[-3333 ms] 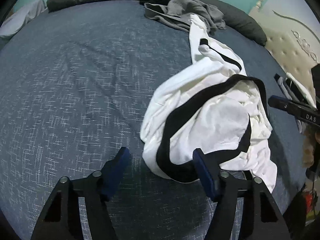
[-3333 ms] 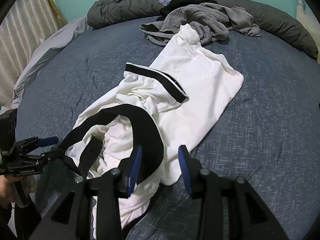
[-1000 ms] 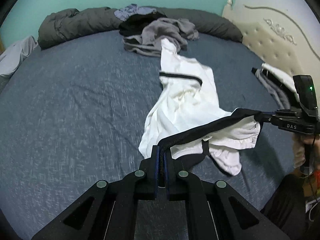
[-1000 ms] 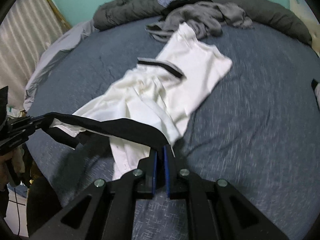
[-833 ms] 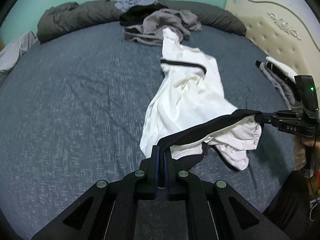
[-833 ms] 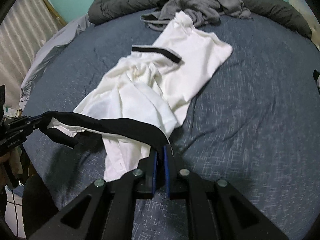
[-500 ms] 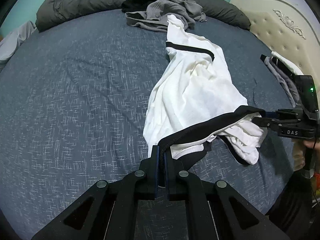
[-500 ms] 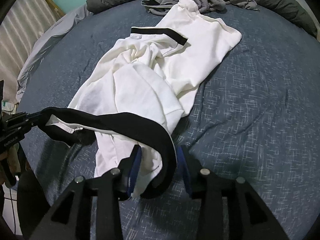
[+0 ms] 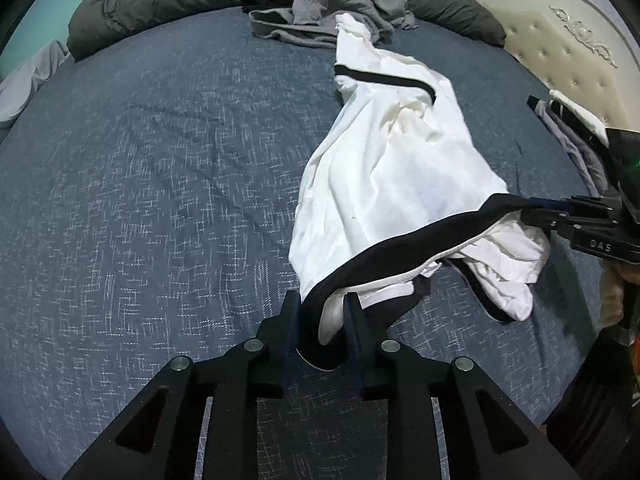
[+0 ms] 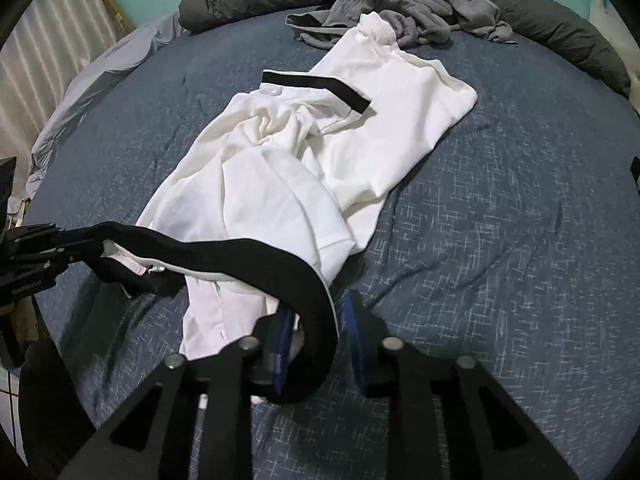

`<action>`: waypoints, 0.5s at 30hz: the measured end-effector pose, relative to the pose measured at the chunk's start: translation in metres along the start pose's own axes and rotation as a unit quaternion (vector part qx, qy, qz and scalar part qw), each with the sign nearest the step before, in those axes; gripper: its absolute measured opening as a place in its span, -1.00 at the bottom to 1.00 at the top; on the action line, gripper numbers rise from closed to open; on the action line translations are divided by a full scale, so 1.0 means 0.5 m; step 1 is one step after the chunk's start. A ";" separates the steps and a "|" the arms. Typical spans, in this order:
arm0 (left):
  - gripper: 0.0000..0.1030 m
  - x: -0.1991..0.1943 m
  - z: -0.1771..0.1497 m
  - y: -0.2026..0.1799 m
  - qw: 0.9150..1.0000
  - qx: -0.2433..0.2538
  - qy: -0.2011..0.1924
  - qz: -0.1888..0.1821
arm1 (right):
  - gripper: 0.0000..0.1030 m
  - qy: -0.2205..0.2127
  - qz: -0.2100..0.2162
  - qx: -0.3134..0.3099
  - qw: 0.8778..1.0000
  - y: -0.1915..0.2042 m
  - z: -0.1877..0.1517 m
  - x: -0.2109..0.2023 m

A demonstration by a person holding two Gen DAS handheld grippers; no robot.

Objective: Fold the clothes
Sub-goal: 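Grasp the black hem with the left tool while the right tool holds it, then lift the white shirt by its hem with both tools, spreading it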

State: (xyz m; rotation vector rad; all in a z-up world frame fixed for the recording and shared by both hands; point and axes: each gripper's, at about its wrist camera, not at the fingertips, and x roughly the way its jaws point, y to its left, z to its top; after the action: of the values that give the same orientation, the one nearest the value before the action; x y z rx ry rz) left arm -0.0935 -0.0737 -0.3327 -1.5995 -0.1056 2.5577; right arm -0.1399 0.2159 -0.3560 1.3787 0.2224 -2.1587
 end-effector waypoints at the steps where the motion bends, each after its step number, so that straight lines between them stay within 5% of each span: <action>1: -0.54 0.002 0.001 0.002 1.000 -0.003 0.001 0.000 | -0.72 -0.001 0.001 -0.001 1.000 0.004 0.000 -0.001; 5: -0.59 0.008 0.002 0.000 1.000 0.000 0.004 0.000 | -0.88 -0.008 -0.002 -0.020 1.000 0.017 -0.001 -0.006; 7: -0.86 0.003 0.004 -0.001 1.000 0.003 0.002 0.002 | -0.89 -0.019 -0.005 -0.023 1.000 0.018 0.002 -0.017; 15: -0.92 -0.120 0.058 -0.025 0.997 0.038 -0.063 0.006 | -0.89 -0.100 -0.014 -0.026 0.995 0.024 0.053 -0.146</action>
State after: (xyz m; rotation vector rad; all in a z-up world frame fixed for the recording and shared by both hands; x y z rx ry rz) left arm -0.0927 -0.0697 -0.2650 -1.4175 -0.0107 2.6373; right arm -0.1317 0.2217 -0.2783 1.1275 0.2191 -2.2788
